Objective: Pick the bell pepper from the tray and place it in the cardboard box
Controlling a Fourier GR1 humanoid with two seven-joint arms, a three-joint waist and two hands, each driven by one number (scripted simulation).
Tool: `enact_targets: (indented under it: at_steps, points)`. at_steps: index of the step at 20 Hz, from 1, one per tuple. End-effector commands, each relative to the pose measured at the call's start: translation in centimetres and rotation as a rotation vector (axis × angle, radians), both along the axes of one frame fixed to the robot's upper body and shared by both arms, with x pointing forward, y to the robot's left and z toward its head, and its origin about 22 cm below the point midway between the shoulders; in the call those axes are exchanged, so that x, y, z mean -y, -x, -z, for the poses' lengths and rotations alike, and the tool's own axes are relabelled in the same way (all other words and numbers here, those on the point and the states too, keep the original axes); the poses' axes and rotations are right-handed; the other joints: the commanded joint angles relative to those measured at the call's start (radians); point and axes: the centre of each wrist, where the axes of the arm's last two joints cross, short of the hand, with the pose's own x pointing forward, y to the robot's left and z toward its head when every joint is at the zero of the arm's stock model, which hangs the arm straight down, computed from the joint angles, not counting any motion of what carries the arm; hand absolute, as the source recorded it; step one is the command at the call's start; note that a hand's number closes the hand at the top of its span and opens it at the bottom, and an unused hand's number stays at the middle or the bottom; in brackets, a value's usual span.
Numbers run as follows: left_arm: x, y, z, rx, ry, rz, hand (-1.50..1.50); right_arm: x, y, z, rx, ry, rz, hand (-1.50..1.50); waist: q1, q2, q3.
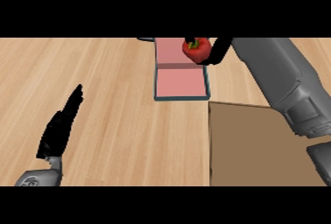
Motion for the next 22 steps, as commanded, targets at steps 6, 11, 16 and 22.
enact_targets:
  at_steps: [6, 11, 16, 22]
  points:
    - [-1.5, -0.4, 0.4, -0.006, -0.006, -0.011, 0.0, -5.6, 0.8, 4.0, -0.053, 0.141, -0.052, 1.5, -0.014, 0.002, -0.001]
    - [-0.5, 0.5, 0.2, 0.007, -0.01, -0.016, 0.0, -7.4, 1.9, 7.8, -0.143, 0.152, -0.018, -1.5, -0.009, -0.002, 0.0]
    - [-0.5, -0.1, 0.3, 0.009, -0.004, -0.014, 0.0, -8.8, 2.2, 8.1, -0.219, 0.063, -0.037, -1.5, -0.011, 0.005, 0.0]
    - [-0.3, -0.3, -1.1, 0.012, -0.009, 0.007, 0.0, -5.4, 0.8, 5.8, -0.353, -0.288, 0.079, -1.5, 0.004, 0.013, 0.001]
